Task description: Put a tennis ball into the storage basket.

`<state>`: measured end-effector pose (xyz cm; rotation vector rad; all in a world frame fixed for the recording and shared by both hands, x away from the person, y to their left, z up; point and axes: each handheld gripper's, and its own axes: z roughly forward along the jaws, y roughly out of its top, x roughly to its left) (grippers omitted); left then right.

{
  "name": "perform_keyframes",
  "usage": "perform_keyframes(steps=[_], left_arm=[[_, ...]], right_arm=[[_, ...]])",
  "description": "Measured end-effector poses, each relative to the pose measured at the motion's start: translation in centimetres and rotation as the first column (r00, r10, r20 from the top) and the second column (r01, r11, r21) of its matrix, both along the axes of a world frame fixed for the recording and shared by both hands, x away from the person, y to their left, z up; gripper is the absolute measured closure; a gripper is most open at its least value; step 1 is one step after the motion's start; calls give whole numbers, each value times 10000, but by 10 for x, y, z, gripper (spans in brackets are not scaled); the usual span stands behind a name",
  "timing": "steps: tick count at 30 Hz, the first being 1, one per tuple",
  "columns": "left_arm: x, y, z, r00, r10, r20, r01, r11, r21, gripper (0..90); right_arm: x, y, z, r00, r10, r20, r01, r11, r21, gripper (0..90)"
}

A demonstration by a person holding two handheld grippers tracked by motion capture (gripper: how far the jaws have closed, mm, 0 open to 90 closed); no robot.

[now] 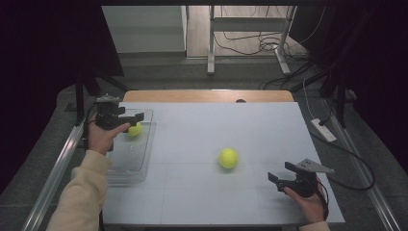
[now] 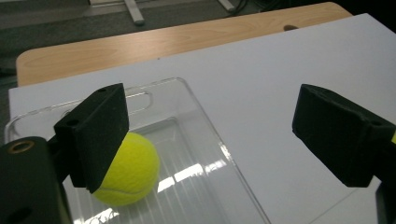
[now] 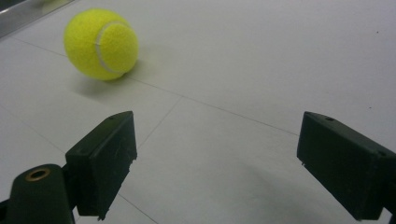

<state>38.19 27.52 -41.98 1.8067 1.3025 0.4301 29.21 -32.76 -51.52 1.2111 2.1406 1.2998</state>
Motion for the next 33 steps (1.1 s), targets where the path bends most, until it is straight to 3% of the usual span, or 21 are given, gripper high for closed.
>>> perform_keyframes(steps=[7, 13, 24, 33], left_arm=[[-11, -5, 4, 9977, -551, 383, 559, 9982, -206, 121], [-19, -8, 7, 9955, -695, 646, 724, 9964, -437, 121], [-38, -15, 7, 9902, -1113, 837, 1161, 9918, -542, 121], [-49, -23, 9, 9809, -1658, 1021, 1724, 9833, -591, 128]], right_arm=[[0, 1, -1, 10000, -26, -23, 26, 10000, -34, 118], [0, 1, -1, 10000, 25, -1, -25, 10000, -23, 118], [2, 1, -1, 10000, 34, -1, -34, 10000, -6, 118], [1, 1, -1, 10000, 63, 5, -62, 10000, -61, 118]])
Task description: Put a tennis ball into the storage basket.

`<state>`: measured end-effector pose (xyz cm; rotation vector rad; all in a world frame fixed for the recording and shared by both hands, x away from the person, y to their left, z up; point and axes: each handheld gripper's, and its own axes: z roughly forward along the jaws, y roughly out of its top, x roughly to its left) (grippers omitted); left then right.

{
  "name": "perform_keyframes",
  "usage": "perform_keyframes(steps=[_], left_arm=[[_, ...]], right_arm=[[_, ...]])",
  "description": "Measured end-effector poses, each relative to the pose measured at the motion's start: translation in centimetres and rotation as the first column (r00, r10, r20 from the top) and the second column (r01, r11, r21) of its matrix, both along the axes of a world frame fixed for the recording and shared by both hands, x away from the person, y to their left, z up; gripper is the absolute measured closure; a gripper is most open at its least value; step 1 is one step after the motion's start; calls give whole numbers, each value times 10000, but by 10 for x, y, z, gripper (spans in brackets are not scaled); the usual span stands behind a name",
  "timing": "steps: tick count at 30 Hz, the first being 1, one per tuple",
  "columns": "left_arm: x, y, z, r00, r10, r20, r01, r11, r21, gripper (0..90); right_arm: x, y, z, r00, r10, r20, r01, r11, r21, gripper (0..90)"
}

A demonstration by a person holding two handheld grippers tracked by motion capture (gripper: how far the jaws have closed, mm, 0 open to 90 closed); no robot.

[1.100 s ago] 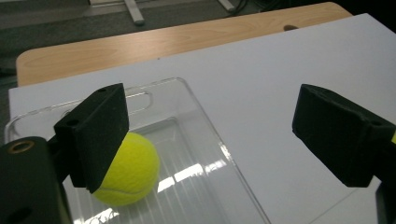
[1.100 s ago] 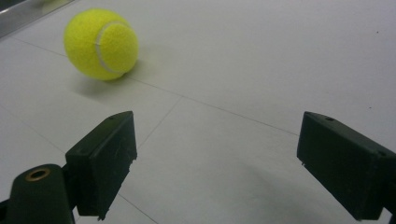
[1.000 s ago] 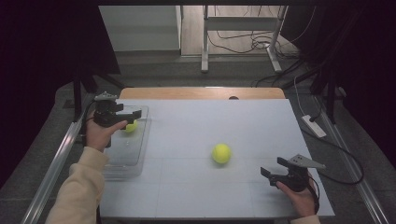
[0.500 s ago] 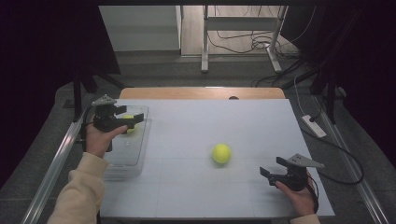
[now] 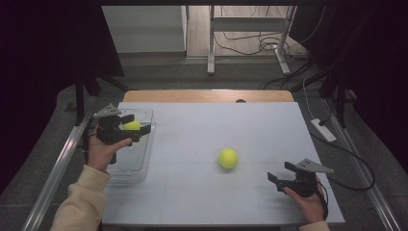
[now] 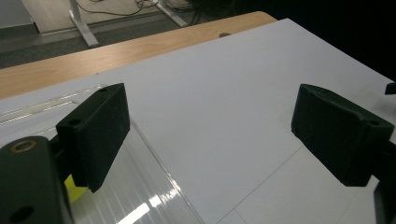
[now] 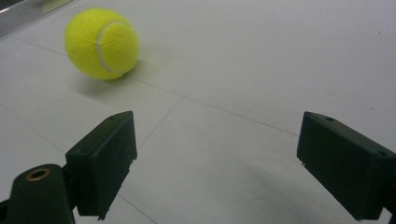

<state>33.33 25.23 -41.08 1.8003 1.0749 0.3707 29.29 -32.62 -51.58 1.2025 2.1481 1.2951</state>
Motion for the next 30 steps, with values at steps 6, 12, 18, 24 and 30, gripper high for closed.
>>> perform_keyframes(steps=[6, 12, 18, 24, 30], left_arm=[[-3, -9, -1, 9995, -307, 51, 307, 9995, 45, 129], [-5, -16, -4, 9988, -490, 58, 489, 9987, 125, 129], [-4, -24, -7, 9975, -702, -11, 702, 9974, 164, 128], [-3, -37, -8, 9948, -1016, -14, 1016, 9946, 210, 129], [-1, -47, -9, 9933, -1157, -40, 1158, 9928, 303, 129]], right_arm=[[-1, -2, 0, 10000, -24, 16, 24, 10000, -15, 118], [-2, -2, 0, 10000, -27, -1, 27, 10000, -28, 118], [-2, -2, 0, 10000, -24, -3, 24, 10000, -48, 117], [-2, -2, -1, 10000, -19, -18, 19, 10000, -81, 117], [-2, -3, -1, 10000, -29, -1, 29, 10000, -82, 118]])
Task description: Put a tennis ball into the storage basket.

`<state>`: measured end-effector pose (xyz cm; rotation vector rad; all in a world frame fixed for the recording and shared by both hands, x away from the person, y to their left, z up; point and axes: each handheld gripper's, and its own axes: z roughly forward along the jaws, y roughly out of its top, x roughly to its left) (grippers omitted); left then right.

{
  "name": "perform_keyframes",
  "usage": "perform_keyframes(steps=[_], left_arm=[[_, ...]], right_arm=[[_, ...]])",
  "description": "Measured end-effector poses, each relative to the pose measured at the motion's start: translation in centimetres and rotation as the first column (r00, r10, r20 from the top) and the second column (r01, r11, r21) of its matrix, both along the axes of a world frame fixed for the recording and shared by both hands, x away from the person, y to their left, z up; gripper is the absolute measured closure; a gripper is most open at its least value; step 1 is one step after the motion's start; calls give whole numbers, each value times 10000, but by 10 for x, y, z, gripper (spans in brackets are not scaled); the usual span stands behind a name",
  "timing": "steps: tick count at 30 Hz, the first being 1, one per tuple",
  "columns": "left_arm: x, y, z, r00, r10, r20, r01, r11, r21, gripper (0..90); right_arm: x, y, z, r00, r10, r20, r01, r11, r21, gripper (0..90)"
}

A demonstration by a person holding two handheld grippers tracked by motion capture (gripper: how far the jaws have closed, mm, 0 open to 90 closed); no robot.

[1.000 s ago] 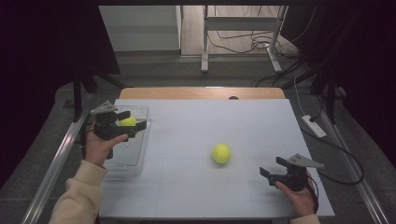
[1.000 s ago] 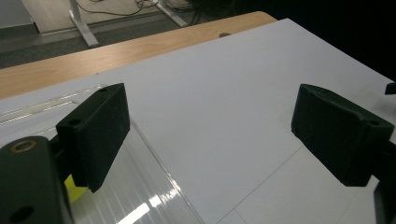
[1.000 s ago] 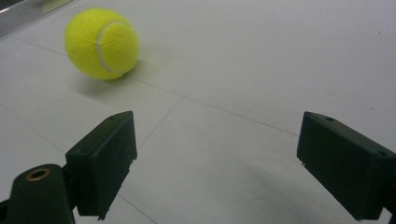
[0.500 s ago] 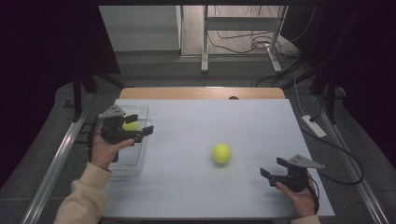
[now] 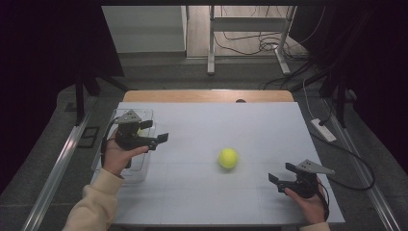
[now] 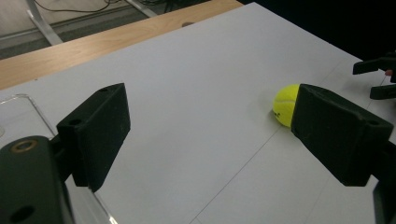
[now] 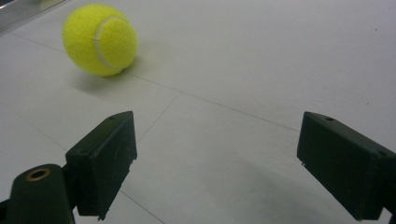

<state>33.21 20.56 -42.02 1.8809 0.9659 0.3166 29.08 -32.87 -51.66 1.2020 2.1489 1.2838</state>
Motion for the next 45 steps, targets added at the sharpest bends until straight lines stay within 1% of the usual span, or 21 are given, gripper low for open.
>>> perform_keyframes(steps=[6, 13, 15, 22, 23, 30, 31, 36, 40, 42, 45], left_arm=[[3, -11, -1, 9998, -201, -19, 201, 9998, 18, 130], [2, -20, -2, 9992, -389, 20, 389, 9992, 47, 131], [3, -25, -2, 9989, -468, 10, 468, 9989, 59, 131], [6, -39, -4, 9978, -654, -99, 655, 9978, 95, 132], [6, -39, -4, 9978, -654, -99, 655, 9978, 95, 133], [11, -56, -5, 9948, -1006, -187, 1010, 9946, 235, 133], [11, -56, -5, 9948, -1006, -187, 1010, 9946, 235, 133], [14, -68, -6, 9936, -1091, -293, 1100, 9935, 309, 134], [16, -74, -6, 9923, -1194, -315, 1204, 9922, 328, 135], [16, -82, -5, 9906, -1328, -325, 1339, 9903, 360, 135], [17, -87, -5, 9892, -1434, -319, 1445, 9888, 365, 135]], right_arm=[[0, 0, 0, 10000, -17, 2, 17, 10000, -7, 118], [-1, 1, 0, 10000, 44, 12, -44, 10000, -33, 118], [0, 2, 0, 10000, 75, 1, -75, 9999, -83, 118], [-1, 0, 0, 10000, 77, 37, -77, 10000, -15, 118], [-2, 0, 0, 10000, 74, 24, -74, 10000, -15, 118], [-3, 1, 1, 10000, 57, 22, -57, 10000, -23, 118], [-3, 1, 1, 10000, 57, 22, -57, 10000, -23, 118], [-5, 4, 1, 9998, 183, 68, -183, 9998, -44, 117], [-6, 3, 1, 9998, 152, 98, -151, 9999, -17, 118], [-5, 3, 2, 9999, 144, 83, -144, 9999, 13, 118], [-5, 3, 1, 9999, 154, 61, -154, 9999, 14, 118]])
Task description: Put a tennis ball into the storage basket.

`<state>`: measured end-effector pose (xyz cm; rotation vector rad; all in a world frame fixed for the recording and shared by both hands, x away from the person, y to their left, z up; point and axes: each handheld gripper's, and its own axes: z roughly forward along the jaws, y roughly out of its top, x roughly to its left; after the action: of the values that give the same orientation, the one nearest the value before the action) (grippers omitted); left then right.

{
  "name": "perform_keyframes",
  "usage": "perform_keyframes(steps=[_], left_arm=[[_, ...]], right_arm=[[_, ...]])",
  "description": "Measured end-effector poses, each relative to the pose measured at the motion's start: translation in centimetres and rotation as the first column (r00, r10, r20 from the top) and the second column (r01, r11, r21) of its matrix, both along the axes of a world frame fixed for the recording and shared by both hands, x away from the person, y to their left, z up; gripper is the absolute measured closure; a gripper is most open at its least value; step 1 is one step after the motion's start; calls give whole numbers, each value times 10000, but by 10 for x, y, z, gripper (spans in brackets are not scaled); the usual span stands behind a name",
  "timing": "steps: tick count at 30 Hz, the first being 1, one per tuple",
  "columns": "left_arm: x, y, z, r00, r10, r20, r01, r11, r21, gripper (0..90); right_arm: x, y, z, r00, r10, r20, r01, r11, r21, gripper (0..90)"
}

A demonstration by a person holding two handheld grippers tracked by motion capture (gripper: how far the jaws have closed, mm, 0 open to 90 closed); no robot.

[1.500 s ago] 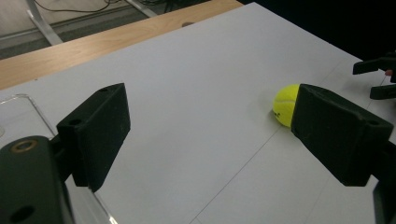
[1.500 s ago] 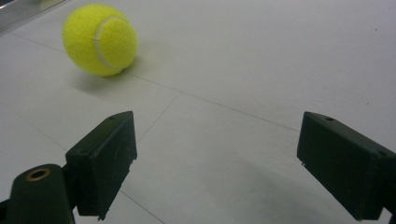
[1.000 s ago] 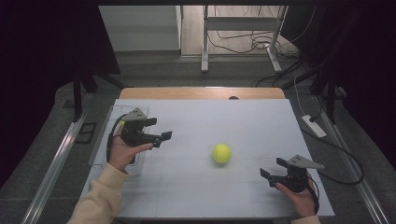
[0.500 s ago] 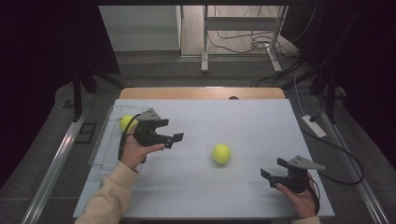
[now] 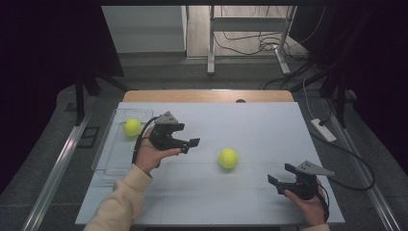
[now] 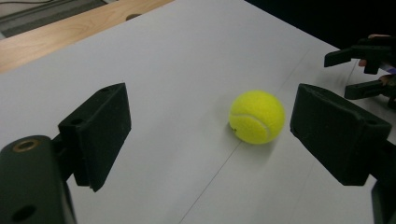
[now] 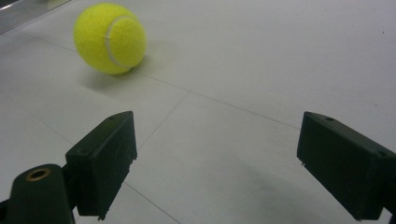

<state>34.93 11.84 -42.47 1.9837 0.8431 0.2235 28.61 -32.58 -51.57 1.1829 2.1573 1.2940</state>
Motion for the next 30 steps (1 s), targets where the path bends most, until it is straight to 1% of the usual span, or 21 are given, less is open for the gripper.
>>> perform_keyframes(steps=[5, 8, 13, 19, 24, 30], left_arm=[[3, -10, 0, 9999, -101, -21, 101, 9999, 32, 137], [5, -14, 0, 9998, -176, -49, 177, 9998, 126, 136], [7, -20, 0, 9997, -260, -44, 261, 9996, 52, 137], [8, -29, -3, 9990, -425, -121, 427, 9989, 175, 137], [10, -37, -6, 9984, -536, -197, 542, 9982, 273, 137], [11, -45, -9, 9977, -612, -289, 620, 9977, 278, 137]], right_arm=[[-1, 0, -2, 10000, 34, -48, -35, 10000, -39, 118], [-3, 1, -2, 10000, 32, -53, -33, 10000, -68, 118], [-4, 1, -2, 10000, 66, -52, -67, 10000, -71, 118], [-6, -1, -2, 10000, -44, -68, 43, 10000, -47, 118], [-6, -1, -2, 10000, 0, -58, -1, 10000, -84, 118], [-4, 1, -2, 10000, 80, -44, -81, 9999, -117, 118]])
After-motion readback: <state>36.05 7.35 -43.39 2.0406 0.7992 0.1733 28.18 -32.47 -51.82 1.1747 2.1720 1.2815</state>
